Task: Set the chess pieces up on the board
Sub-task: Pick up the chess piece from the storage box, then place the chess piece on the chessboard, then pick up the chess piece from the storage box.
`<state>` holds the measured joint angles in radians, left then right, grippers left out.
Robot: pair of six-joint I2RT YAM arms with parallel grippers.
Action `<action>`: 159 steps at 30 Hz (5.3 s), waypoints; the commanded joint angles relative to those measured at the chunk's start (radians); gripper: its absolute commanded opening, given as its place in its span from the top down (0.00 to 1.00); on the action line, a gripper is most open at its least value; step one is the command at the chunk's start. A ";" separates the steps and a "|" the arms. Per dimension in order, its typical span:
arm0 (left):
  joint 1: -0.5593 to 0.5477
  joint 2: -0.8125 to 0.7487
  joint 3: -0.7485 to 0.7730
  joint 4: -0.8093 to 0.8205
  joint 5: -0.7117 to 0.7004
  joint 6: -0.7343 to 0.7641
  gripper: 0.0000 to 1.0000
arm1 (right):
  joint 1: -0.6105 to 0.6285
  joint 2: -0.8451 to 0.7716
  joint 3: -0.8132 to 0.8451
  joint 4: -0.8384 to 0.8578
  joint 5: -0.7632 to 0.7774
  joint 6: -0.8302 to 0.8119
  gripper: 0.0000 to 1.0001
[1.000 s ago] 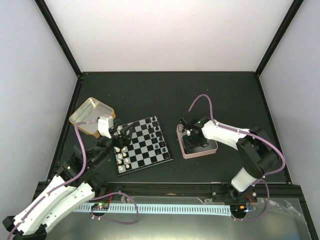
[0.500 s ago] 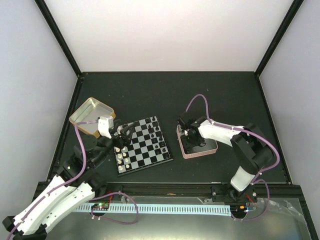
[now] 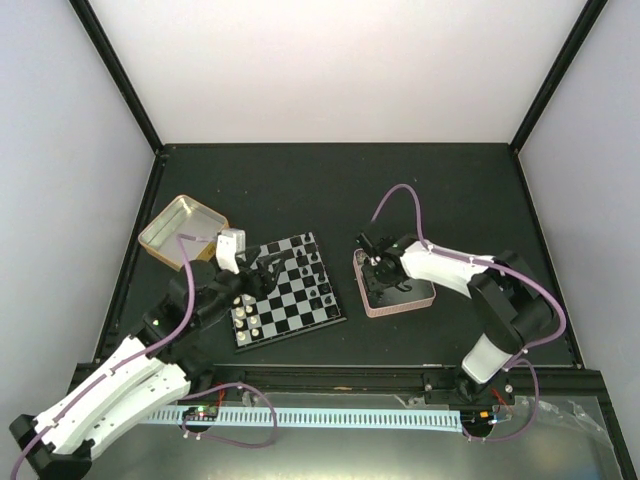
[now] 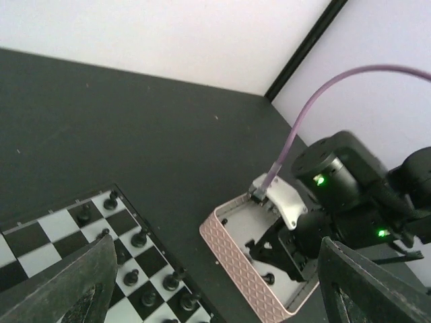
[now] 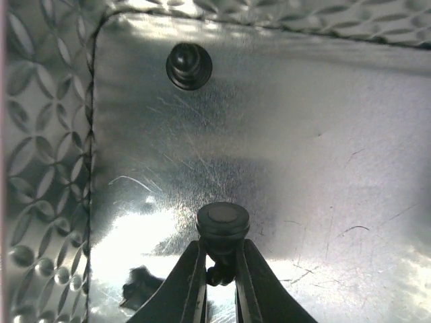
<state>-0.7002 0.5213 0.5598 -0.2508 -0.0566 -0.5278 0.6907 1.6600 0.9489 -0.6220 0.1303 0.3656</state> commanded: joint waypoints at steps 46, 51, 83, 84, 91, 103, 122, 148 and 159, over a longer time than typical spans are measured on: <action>0.064 0.055 -0.208 -0.227 -0.115 -0.462 0.28 | 0.422 0.219 0.339 0.059 -0.342 0.287 0.78; 0.071 0.087 -0.213 -0.212 -0.049 -0.435 0.34 | 0.423 0.213 0.331 0.056 -0.315 0.300 0.72; -0.114 0.528 -0.071 -0.265 0.185 -0.256 0.77 | 0.335 -0.132 0.009 0.255 -0.163 0.474 0.73; -0.115 0.533 -0.071 -0.262 0.185 -0.255 0.78 | 0.334 -0.132 0.008 0.256 -0.163 0.472 0.73; -0.114 0.545 -0.073 -0.226 0.162 -0.253 0.83 | 0.332 -0.113 0.010 0.290 -0.248 0.421 0.73; -0.113 0.511 -0.103 -0.157 0.149 -0.254 0.97 | 0.331 -0.044 0.003 0.362 -0.490 0.386 0.68; -0.058 0.259 -0.142 -0.109 0.246 -0.271 0.98 | 0.268 -0.073 -0.077 0.543 -0.568 0.480 0.64; -0.013 0.217 -0.164 -0.061 0.340 -0.290 0.98 | 0.259 -0.120 -0.127 0.700 -0.602 0.451 0.93; -0.003 0.193 -0.132 -0.112 0.221 -0.294 0.54 | 0.255 -0.147 0.009 0.426 -0.367 0.318 0.98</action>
<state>-0.7124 0.7399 0.3897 -0.3393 0.2386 -0.8169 0.9520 1.5414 0.8749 -0.0563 -0.3859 0.7670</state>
